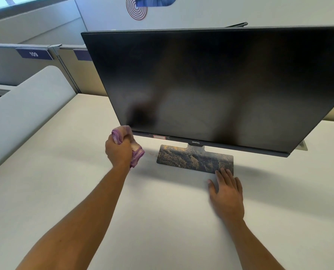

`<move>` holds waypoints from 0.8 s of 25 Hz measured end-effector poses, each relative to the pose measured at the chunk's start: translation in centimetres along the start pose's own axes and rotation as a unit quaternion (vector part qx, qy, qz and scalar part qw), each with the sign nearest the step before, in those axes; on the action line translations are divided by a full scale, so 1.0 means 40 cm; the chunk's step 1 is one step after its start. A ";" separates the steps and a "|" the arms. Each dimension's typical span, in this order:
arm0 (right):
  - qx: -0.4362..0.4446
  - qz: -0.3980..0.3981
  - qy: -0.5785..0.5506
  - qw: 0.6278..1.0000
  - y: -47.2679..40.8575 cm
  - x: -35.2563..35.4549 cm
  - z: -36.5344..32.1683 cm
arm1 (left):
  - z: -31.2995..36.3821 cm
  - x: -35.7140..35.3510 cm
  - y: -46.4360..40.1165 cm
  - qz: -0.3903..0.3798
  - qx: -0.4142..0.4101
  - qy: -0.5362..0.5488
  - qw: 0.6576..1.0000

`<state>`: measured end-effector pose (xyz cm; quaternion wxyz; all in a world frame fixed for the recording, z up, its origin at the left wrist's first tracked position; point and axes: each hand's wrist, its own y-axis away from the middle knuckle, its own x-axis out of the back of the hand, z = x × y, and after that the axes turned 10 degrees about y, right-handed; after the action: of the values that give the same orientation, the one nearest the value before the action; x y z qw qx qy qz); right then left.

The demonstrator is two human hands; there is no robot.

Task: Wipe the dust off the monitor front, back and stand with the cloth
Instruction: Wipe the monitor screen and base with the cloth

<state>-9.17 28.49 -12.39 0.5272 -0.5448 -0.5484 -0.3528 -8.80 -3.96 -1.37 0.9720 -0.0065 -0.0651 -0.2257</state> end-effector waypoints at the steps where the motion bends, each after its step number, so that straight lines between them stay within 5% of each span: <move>1: -0.001 0.002 0.001 1.000 -0.001 -0.002 0.001 | 0.005 -0.017 0.008 -0.018 -0.006 -0.007 1.000; 5: 0.002 0.012 0.003 1.000 0.000 -0.006 0.000 | 0.003 -0.078 0.083 -0.080 -0.014 -0.016 0.997; 9: 0.001 0.007 -0.001 1.000 0.000 -0.003 0.001 | -0.020 -0.090 0.134 -0.277 -0.001 -0.065 0.959; 11: 0.002 0.009 0.000 1.000 0.001 -0.004 0.003 | -0.015 -0.078 0.128 -0.236 0.019 -0.004 0.972; 15: 0.001 0.018 0.005 1.000 0.001 -0.007 0.000 | -0.012 -0.042 0.084 -0.015 0.059 0.071 0.996; 20: 0.002 0.018 0.007 1.000 0.000 -0.010 0.001 | -0.011 -0.084 0.120 -0.109 0.076 0.086 0.987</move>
<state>-9.26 28.45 -12.80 0.5384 -0.5507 -0.5357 -0.3461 -9.61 1.78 -2.15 0.9414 0.0939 0.0015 -0.3240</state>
